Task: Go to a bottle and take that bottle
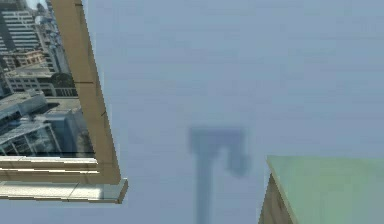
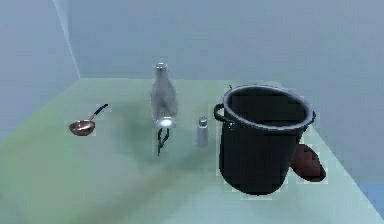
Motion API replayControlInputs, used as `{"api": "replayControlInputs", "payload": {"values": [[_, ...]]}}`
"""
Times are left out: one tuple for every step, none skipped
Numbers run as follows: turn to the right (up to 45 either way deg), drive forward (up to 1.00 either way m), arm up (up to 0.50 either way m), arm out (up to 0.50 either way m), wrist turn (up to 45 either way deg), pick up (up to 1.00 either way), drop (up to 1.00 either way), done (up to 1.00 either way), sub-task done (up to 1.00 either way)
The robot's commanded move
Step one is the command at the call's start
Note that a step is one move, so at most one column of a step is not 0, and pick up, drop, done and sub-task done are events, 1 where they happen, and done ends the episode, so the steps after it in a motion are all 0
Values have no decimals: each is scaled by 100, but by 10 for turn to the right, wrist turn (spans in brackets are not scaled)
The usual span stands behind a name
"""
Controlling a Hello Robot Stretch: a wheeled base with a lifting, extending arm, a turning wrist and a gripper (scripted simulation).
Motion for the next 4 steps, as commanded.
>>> {"api": "replayControlInputs", "payload": {"values": [[0, 0, 38, 0, 0, 0, 0, 0, 0], [0, 0, 0, 34, 0, 0, 0, 0, 0], [0, 0, 0, 0, 450, 0, 0, 0, 0], [0, 0, 0, 0, 450, 0, 0, 0, 0]]}}
